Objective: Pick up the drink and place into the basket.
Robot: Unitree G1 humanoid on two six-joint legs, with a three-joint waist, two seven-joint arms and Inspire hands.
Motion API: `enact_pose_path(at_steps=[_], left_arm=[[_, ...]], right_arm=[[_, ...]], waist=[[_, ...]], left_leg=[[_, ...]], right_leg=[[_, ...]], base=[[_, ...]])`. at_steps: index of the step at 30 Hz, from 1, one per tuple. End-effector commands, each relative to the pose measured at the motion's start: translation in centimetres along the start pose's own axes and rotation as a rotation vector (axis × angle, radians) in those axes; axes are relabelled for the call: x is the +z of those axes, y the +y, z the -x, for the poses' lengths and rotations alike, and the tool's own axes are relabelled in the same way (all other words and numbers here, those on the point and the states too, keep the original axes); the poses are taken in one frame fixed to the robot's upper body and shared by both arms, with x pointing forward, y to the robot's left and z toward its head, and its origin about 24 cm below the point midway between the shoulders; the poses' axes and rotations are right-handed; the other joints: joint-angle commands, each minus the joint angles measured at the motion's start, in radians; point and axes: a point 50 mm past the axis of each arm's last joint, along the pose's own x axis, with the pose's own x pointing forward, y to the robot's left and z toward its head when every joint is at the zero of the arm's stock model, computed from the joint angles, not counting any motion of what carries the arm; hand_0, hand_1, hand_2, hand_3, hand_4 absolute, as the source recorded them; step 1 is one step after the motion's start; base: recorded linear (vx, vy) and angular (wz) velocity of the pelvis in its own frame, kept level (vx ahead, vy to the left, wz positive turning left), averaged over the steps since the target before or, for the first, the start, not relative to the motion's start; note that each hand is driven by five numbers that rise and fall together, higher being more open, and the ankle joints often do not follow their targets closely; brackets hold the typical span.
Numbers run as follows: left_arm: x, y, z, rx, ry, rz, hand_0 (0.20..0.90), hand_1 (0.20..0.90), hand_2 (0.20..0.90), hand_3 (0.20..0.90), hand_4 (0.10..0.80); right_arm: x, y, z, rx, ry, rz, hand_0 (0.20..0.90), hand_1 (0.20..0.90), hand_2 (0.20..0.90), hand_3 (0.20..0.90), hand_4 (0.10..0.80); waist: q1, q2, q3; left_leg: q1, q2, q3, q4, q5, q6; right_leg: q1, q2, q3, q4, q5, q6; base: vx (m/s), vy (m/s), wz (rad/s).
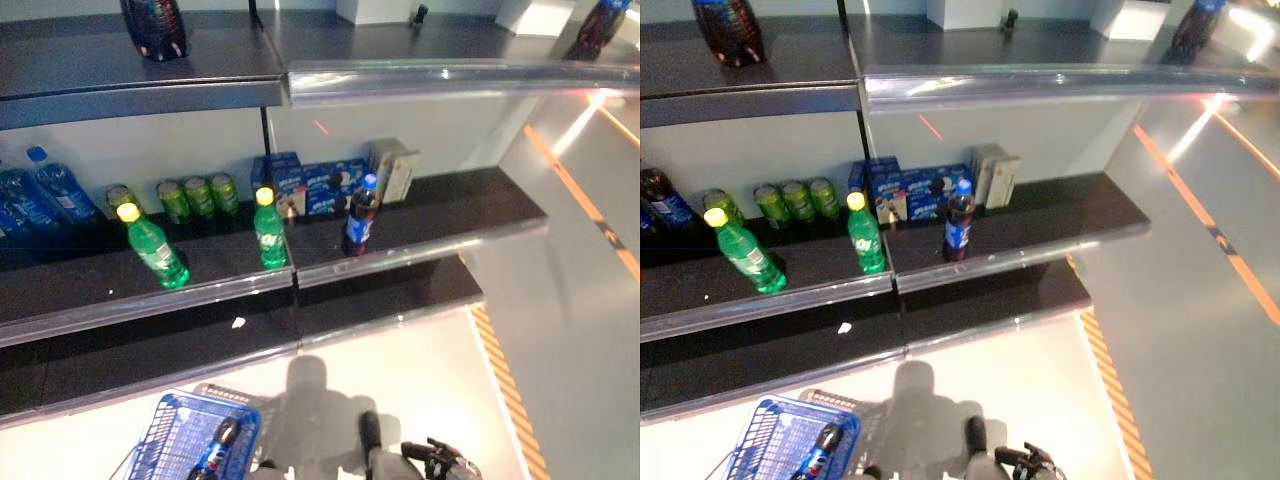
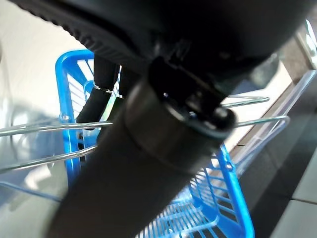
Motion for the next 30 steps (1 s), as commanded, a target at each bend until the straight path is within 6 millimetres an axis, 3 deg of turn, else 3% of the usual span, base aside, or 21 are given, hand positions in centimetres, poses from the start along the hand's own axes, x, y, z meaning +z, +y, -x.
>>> enact_pose_path(at_steps=[1,4,6,7,10,14,18,23,24,26,29,30], left_arm=[[0.6,-0.7,0.1,-0.029,-0.054,-0.004,0.3,0.3,0.3,0.2,0.1],[0.7,-1.3,0.3,-0.064,-0.065,-0.049,0.3,0.3,0.3,0.2,0.1],[0.7,-2.5,0.5,-0.125,-0.09,-0.1,0.3,0.3,0.3,0.2,0.1],[0.7,-2.7,0.6,-0.134,-0.087,-0.108,0.3,0.3,0.3,0.2,0.1],[0.5,-3.0,0.6,-0.167,-0.068,-0.161,0.3,0.3,0.3,0.2,0.1],[-0.3,-3.3,0.8,-0.175,-0.058,-0.197,0.3,0.3,0.3,0.2,0.1],[-0.2,-3.6,0.9,-0.195,-0.067,-0.218,0.3,0.3,0.3,0.2,0.1],[0.3,-3.5,0.9,-0.195,-0.081,-0.237,0.3,0.3,0.3,0.2,0.1],[0.7,-3.1,0.8,-0.185,-0.089,-0.228,0.3,0.3,0.3,0.2,0.1],[1.0,-2.8,0.7,-0.178,-0.094,-0.216,0.3,0.3,0.3,0.2,0.1],[1.5,-1.4,0.4,-0.155,-0.102,-0.18,0.3,0.3,0.3,0.2,0.1],[1.5,-1.4,0.4,-0.154,-0.102,-0.179,0.3,0.3,0.3,0.2,0.1]], right_arm=[[-2.1,0.1,0.2,0.005,0.079,0.016,0.9,0.9,0.9,0.9,0.8],[-1.7,-0.3,0.2,-0.013,0.042,0.007,0.9,0.9,0.9,0.9,0.8],[-1.7,-1.5,0.2,-0.036,0.021,-0.058,0.9,0.9,0.9,0.9,0.8],[-1.5,-1.8,0.1,-0.029,0.017,-0.052,0.9,0.9,0.9,0.9,0.8],[-1.4,-2.3,0.0,-0.027,0.017,-0.034,0.9,0.9,0.9,0.9,0.8],[-1.2,-2.1,0.1,0.004,-0.017,-0.009,0.9,0.9,0.9,0.9,0.8],[0.1,-1.2,0.2,0.056,-0.105,0.079,0.9,0.9,0.9,0.9,0.8],[4.5,1.3,1.4,0.191,-0.313,0.202,0.9,0.9,0.9,0.9,0.8],[6.9,2.7,2.7,0.252,-0.417,0.242,0.9,0.9,0.9,0.9,0.8],[8.6,3.5,4.0,0.3,-0.516,0.283,0.9,0.9,0.9,0.9,0.8],[11.9,3.6,8.6,0.423,-0.807,0.41,0.9,0.9,0.9,0.9,0.8],[11.9,3.5,8.8,0.429,-0.812,0.409,0.9,0.9,0.9,0.9,0.8]], waist=[[0.025,-0.072,-0.005],[0.031,-0.079,0.007],[0.034,-0.089,0.024],[0.032,-0.081,0.026],[0.017,-0.056,0.027],[0.012,-0.036,0.012],[0.009,-0.023,0.01],[0.006,-0.01,0.017],[-0.002,-0.012,0.019],[-0.011,-0.015,0.02],[-0.044,-0.029,0.017],[-0.045,-0.029,0.016]], left_leg=[[0.012,-0.024,0.079,0.052,0.0,0.045],[-0.077,-0.002,0.132,0.138,0.106,0.04],[-0.201,-0.011,0.232,0.203,0.161,0.052],[-0.213,-0.014,0.255,0.17,0.169,0.053],[-0.215,0.013,0.33,0.083,0.211,0.035],[-0.178,0.03,0.314,-0.04,0.243,0.004],[-0.164,0.028,0.319,-0.065,0.23,-0.01],[-0.142,0.005,0.312,-0.072,0.207,-0.01],[-0.133,0.001,0.316,-0.075,0.199,-0.006],[-0.128,0.001,0.323,-0.077,0.194,-0.004],[-0.109,-0.001,0.349,-0.079,0.172,0.005],[-0.108,-0.001,0.351,-0.079,0.17,0.005]], right_leg=[[-0.136,-0.087,0.016,0.142,0.01,0.057],[-0.094,-0.079,-0.027,0.131,-0.009,0.033],[-0.041,-0.068,-0.089,0.096,-0.027,0.013],[-0.037,-0.059,-0.099,0.094,-0.033,0.01],[-0.034,-0.037,-0.13,0.086,-0.051,-0.002],[-0.02,-0.032,-0.134,0.078,-0.068,0.0],[-0.022,-0.057,-0.146,0.082,-0.07,0.008],[-0.02,-0.086,-0.148,0.081,-0.06,0.025],[-0.022,-0.088,-0.139,0.078,-0.056,0.031],[-0.024,-0.09,-0.134,0.076,-0.053,0.035],[-0.028,-0.091,-0.111,0.076,-0.054,0.049],[-0.029,-0.091,-0.11,0.077,-0.055,0.05]], base=[[0.149,-0.418,0.41],[0.085,-0.297,0.39],[0.04,-0.381,0.75],[0.01,-0.214,0.94],[0.023,-0.049,0.67],[0.067,0.072,0.56],[0.001,0.085,0.36],[-0.011,0.073,0.05],[-0.006,0.034,-0.01],[-0.013,0.023,-0.05],[-0.013,0.021,-0.06],[-0.015,-0.005,-0.07]])
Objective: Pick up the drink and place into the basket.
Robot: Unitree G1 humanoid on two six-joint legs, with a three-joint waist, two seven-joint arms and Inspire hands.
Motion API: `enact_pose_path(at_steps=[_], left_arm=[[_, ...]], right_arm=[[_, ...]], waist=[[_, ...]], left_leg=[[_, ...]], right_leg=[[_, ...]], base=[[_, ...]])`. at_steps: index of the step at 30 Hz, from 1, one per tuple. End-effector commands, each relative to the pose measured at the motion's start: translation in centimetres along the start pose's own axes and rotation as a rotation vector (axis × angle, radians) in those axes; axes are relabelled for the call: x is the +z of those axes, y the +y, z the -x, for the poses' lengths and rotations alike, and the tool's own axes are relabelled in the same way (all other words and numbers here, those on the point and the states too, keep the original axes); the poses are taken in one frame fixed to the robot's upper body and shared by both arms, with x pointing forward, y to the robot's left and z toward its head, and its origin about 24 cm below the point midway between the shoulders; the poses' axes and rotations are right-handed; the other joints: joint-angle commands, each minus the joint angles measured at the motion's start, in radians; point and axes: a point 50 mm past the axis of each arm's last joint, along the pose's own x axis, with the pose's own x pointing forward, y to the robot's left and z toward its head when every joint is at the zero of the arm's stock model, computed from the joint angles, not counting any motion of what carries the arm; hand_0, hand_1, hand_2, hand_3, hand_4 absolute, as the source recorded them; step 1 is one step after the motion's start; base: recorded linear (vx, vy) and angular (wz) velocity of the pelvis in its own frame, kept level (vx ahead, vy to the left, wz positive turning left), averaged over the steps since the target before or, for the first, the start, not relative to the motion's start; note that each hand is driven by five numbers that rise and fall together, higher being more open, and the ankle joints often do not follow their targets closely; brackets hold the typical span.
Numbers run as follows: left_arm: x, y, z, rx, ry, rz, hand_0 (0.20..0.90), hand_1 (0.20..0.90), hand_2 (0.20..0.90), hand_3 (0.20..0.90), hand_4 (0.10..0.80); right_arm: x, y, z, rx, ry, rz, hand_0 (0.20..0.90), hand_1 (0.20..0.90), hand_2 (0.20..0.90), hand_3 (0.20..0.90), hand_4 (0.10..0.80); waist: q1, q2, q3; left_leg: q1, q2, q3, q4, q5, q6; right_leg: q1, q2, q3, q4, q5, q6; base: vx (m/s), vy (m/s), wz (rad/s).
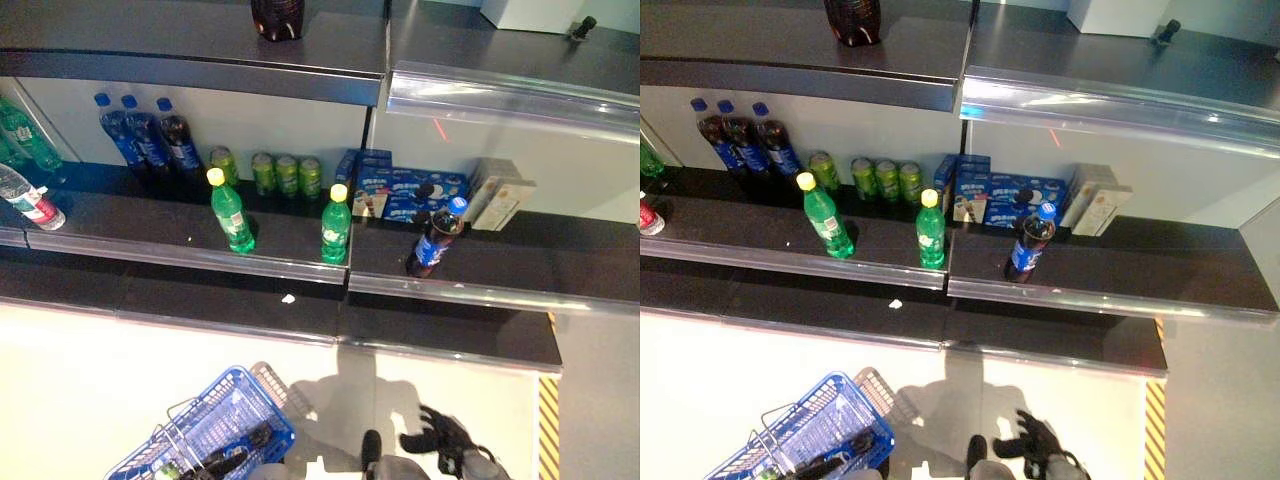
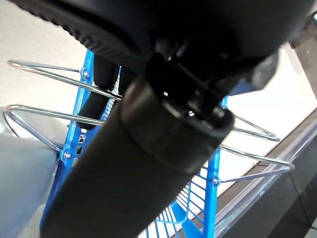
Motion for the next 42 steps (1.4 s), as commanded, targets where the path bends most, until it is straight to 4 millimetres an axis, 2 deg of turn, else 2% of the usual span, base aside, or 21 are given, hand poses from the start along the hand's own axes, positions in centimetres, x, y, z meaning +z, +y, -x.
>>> enact_pose_path(at_steps=[1,4,8,12,14,19,22,26,30,32,35,42], left_arm=[[0.7,1.4,-0.1,0.007,-0.057,0.013,0.3,0.3,0.3,0.2,0.1],[0.6,2.4,-0.2,0.018,-0.057,0.016,0.3,0.3,0.3,0.2,0.1],[0.2,2.6,-0.1,0.024,-0.055,0.008,0.3,0.3,0.3,0.2,0.1],[-0.3,2.3,0.0,0.022,-0.046,0.006,0.3,0.3,0.3,0.2,0.1],[-0.4,2.2,0.0,0.02,-0.043,0.006,0.3,0.3,0.3,0.2,0.1],[-1.7,1.9,0.2,0.014,-0.017,0.014,0.3,0.3,0.3,0.2,0.1],[-2.0,1.7,0.3,0.011,-0.006,0.008,0.3,0.3,0.3,0.2,0.1],[-2.1,1.0,0.4,-0.002,-0.006,-0.002,0.3,0.3,0.3,0.2,0.1],[-0.5,-0.9,0.3,-0.039,-0.039,-0.01,0.3,0.3,0.3,0.2,0.1],[1.3,-2.4,0.3,-0.073,-0.075,-0.001,0.3,0.3,0.3,0.2,0.1],[2.5,-3.3,0.3,-0.097,-0.099,0.008,0.3,0.3,0.3,0.2,0.1],[5.1,-5.6,0.9,-0.164,-0.165,0.026,0.3,0.3,0.3,0.2,0.1]], right_arm=[[7.2,-0.2,1.5,0.121,-0.355,0.144,0.9,0.9,0.9,0.9,0.8],[10.4,-1.8,3.9,0.158,-0.537,0.167,0.9,0.9,0.9,0.9,0.8],[15.3,-3.9,7.6,0.162,-0.804,0.169,0.9,0.9,0.9,0.9,0.8],[19.9,-5.8,11.9,0.05,-1.132,0.113,0.9,0.9,0.9,0.9,0.8],[20.4,-6.1,12.6,0.006,-1.19,0.096,0.9,0.9,0.9,0.9,0.8],[21.5,-8.1,15.6,-0.283,-1.38,-0.004,0.9,0.9,0.9,0.9,0.8],[21.4,-8.6,16.1,-0.381,-1.41,-0.065,0.9,0.9,0.9,0.9,0.8],[22.1,-8.4,15.6,-0.44,-1.436,-0.133,0.9,0.9,0.9,0.9,0.8],[23.8,-8.4,14.7,-0.524,-1.482,-0.201,0.9,0.9,0.9,0.9,0.8],[25.6,-8.6,13.9,-0.623,-1.497,-0.206,0.9,0.9,0.9,0.9,0.8],[26.9,-8.8,13.4,-0.684,-1.496,-0.238,0.9,0.9,0.9,0.9,0.8],[30.5,-9.0,14.9,-0.803,-1.623,-0.25,0.9,0.9,0.9,0.9,0.8]], waist=[[-0.034,-0.039,-0.006],[-0.054,-0.055,-0.013],[-0.073,-0.067,-0.024],[-0.088,-0.063,-0.037],[-0.091,-0.061,-0.039],[-0.106,-0.043,-0.049],[-0.109,-0.034,-0.048],[-0.096,-0.026,-0.03],[-0.068,-0.018,0.024],[-0.052,-0.01,0.081],[-0.037,-0.002,0.135],[-0.011,0.018,0.249]], left_leg=[[0.014,0.03,0.031,0.014,0.007,-0.002],[0.021,0.036,0.054,0.027,-0.007,0.001],[0.031,0.046,0.083,0.046,-0.025,0.002],[0.04,0.056,0.101,0.059,-0.039,0.003],[0.042,0.057,0.103,0.06,-0.042,0.004],[0.052,0.057,0.111,0.066,-0.056,0.004],[0.053,0.055,0.111,0.07,-0.059,0.005],[0.037,0.052,0.105,0.103,-0.064,0.006],[-0.036,0.047,0.086,0.179,-0.071,0.004],[-0.098,0.039,0.074,0.23,-0.078,0.006],[-0.158,0.033,0.049,0.279,-0.072,0.005],[-0.31,0.0,-0.015,0.363,-0.043,0.01]], right_leg=[[-0.031,-0.053,0.044,0.035,0.025,0.06],[-0.034,-0.054,0.055,0.04,0.021,0.067],[-0.026,-0.052,0.061,0.038,0.013,0.068],[-0.018,-0.048,0.071,0.038,0.006,0.064],[-0.017,-0.047,0.073,0.038,0.004,0.064],[-0.011,-0.047,0.087,0.038,-0.004,0.064],[-0.012,-0.048,0.091,0.041,-0.006,0.063],[-0.019,-0.051,0.085,0.056,-0.01,0.056],[-0.058,-0.058,0.064,0.1,-0.018,0.039],[-0.1,-0.065,0.046,0.135,-0.024,0.026],[-0.143,-0.068,0.034,0.17,-0.029,0.012],[-0.264,-0.065,0.025,0.232,-0.027,-0.011]], base=[[-0.02,-0.013,-0.06],[-0.024,-0.021,-0.15],[-0.004,-0.023,-0.11],[0.011,0.006,-0.22],[0.014,0.033,-0.07],[0.024,0.054,-0.14],[0.013,0.044,-0.02],[-0.012,0.001,0.0],[-0.131,0.001,0.01],[-0.251,0.011,0.03],[-0.147,-0.001,0.06],[-0.153,-0.017,0.09]])
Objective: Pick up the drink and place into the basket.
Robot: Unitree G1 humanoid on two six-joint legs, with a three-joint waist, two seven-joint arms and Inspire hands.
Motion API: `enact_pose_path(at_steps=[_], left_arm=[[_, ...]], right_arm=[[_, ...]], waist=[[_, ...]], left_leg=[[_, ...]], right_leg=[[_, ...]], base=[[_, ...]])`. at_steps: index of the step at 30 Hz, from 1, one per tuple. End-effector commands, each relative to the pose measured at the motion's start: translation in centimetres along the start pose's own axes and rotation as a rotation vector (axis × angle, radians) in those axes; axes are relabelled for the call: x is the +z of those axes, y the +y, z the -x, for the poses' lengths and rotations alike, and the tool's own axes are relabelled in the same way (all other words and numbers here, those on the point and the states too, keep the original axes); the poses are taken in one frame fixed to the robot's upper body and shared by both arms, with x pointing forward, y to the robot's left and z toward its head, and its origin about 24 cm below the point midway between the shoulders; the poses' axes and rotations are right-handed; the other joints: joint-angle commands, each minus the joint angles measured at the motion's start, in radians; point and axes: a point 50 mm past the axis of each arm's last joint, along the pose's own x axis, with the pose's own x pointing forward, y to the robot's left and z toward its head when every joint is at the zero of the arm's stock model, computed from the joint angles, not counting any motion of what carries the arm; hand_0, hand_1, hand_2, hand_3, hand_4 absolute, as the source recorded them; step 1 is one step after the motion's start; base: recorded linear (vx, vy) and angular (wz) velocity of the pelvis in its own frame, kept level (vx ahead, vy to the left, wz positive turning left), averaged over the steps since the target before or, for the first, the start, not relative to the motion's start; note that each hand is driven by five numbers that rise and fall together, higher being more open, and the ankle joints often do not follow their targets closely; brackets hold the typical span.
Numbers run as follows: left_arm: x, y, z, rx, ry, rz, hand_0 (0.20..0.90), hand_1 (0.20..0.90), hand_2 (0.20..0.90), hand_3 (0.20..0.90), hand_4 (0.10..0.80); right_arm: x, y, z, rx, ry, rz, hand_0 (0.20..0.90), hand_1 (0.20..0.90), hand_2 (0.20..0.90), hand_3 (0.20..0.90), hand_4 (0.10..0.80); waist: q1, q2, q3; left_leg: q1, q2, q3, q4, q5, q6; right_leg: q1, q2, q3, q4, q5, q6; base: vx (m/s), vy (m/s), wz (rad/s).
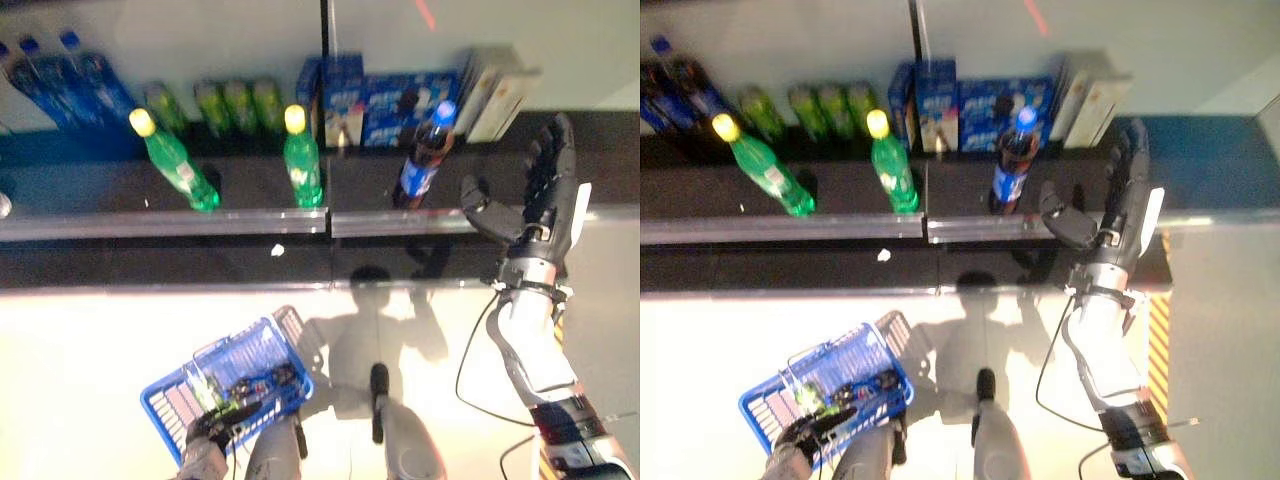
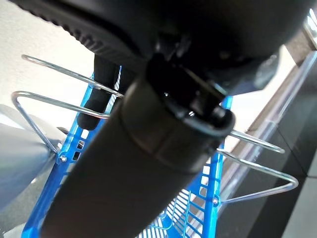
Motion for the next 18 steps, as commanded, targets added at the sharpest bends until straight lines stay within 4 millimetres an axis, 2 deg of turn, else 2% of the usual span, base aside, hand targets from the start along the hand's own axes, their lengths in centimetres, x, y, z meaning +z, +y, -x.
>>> enact_pose_path(at_steps=[1,7,13,18], left_arm=[[-2.8,1.9,0.6,0.049,0.069,-0.008,0.3,0.3,0.3,0.2,0.1],[-1.4,0.4,0.4,0.004,0.027,0.008,0.3,0.3,0.3,0.2,0.1],[-0.6,-0.7,0.5,-0.019,0.006,0.03,0.3,0.3,0.3,0.2,0.1],[-0.5,-0.7,0.5,-0.022,-0.001,0.034,0.3,0.3,0.3,0.2,0.1]], right_arm=[[6.4,1.0,-2.8,-0.077,-0.335,-0.113,0.9,0.9,0.9,0.9,0.8],[8.0,1.4,-4.7,-0.133,-0.392,-0.111,0.9,0.9,0.9,0.9,0.8],[8.0,2.0,-4.8,-0.111,-0.381,-0.116,0.9,0.9,0.9,0.9,0.8],[8.0,2.4,-4.9,-0.086,-0.37,-0.125,0.9,0.9,0.9,0.9,0.8]], waist=[[0.024,-0.034,0.006],[0.037,-0.017,0.057],[0.041,-0.01,0.073],[0.048,-0.01,0.073]], left_leg=[[-0.069,0.013,-0.063,0.164,-0.02,0.005],[-0.126,-0.001,-0.083,0.183,0.004,0.008],[-0.156,-0.006,-0.087,0.195,0.017,0.007],[-0.169,-0.005,-0.091,0.206,0.023,0.005]], right_leg=[[-0.01,-0.044,-0.038,0.087,-0.053,-0.002],[-0.049,-0.039,-0.042,0.1,-0.053,-0.008],[-0.061,-0.037,-0.041,0.098,-0.053,-0.008],[-0.065,-0.037,-0.044,0.102,-0.059,-0.01]], base=[[-0.091,-0.01,0.15],[-0.056,-0.004,0.04],[-0.007,0.004,0.05],[0.007,-0.001,0.0]])
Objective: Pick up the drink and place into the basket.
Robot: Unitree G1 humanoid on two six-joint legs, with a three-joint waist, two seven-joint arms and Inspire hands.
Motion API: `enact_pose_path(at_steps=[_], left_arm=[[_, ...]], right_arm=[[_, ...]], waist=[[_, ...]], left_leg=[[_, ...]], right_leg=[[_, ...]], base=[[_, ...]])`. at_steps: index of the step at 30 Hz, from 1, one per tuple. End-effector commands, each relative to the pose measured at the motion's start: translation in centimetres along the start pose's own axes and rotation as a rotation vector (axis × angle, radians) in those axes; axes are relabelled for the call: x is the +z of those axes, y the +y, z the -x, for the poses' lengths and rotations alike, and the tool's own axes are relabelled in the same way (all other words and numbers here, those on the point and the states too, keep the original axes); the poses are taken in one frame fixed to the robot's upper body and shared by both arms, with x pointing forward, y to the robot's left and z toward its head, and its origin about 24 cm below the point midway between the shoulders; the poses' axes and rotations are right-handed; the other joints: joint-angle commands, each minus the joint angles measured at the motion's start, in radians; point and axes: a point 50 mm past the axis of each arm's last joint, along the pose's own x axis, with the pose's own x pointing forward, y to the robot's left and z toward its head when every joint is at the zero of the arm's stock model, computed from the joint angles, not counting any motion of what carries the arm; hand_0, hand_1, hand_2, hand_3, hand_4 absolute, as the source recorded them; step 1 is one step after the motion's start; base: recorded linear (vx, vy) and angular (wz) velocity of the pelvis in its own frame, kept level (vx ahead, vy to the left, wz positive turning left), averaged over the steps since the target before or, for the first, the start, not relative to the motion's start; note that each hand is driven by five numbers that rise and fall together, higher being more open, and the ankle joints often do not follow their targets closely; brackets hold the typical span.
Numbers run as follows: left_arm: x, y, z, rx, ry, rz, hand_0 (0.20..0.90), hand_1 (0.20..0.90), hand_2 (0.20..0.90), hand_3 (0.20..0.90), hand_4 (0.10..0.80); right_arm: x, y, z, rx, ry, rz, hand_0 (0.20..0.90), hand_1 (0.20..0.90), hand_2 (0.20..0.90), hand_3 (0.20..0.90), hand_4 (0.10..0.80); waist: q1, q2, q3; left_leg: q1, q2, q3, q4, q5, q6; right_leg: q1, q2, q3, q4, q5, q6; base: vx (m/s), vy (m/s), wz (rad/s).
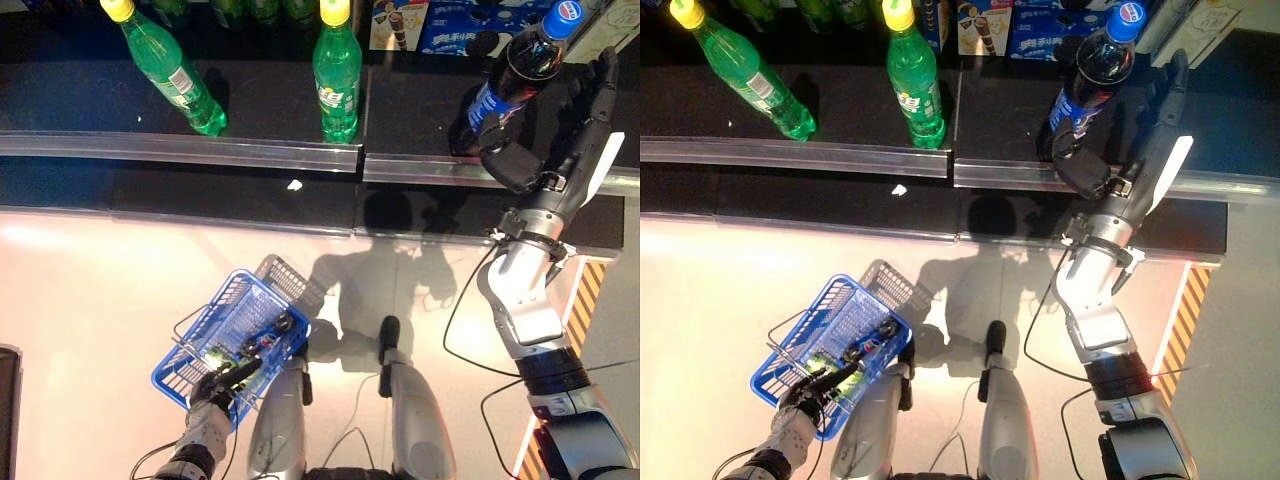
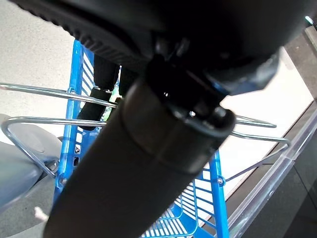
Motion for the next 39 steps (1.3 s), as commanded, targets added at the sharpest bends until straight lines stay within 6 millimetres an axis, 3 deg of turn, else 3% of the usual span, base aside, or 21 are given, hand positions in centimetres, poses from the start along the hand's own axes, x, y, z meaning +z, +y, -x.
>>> enact_pose_path(at_steps=[1,13,38,39], left_arm=[[-3.0,1.5,0.8,0.017,0.054,-0.047,0.3,0.3,0.3,0.2,0.1],[-3.0,1.4,0.9,0.008,0.057,-0.048,0.3,0.3,0.3,0.2,0.1],[-2.3,1.1,0.7,-0.046,0.052,-0.082,0.3,0.3,0.3,0.2,0.1],[-2.3,1.0,0.7,-0.046,0.052,-0.081,0.3,0.3,0.3,0.2,0.1]], right_arm=[[6.0,1.1,-2.4,0.024,-0.278,-0.129,0.9,0.9,0.9,0.9,0.8],[4.5,1.9,-2.5,0.016,-0.179,-0.117,0.9,0.9,0.9,0.9,0.8],[5.3,0.9,-9.2,-0.145,-0.124,-0.128,0.9,0.9,0.9,0.9,0.8],[5.3,0.9,-9.3,-0.154,-0.117,-0.124,0.495,0.495,0.495,0.428,0.328]], waist=[[-0.012,-0.02,-0.014],[0.005,-0.013,-0.014],[0.065,0.014,-0.014],[0.067,0.014,-0.014]], left_leg=[[-0.077,0.007,-0.067,0.174,0.026,0.002],[-0.101,0.0,-0.077,0.155,0.037,0.007],[-0.148,-0.02,-0.102,0.161,0.044,0.012],[-0.149,-0.021,-0.102,0.162,0.043,0.012]], right_leg=[[0.032,-0.028,-0.03,0.042,-0.043,-0.005],[0.009,-0.022,-0.034,0.042,-0.044,-0.011],[-0.032,-0.033,-0.064,0.072,-0.054,-0.018],[-0.033,-0.033,-0.065,0.073,-0.054,-0.019]], base=[[0.0,0.0,0.0],[0.0,0.0,0.0],[0.01,0.0,0.03],[0.02,0.011,0.03]])
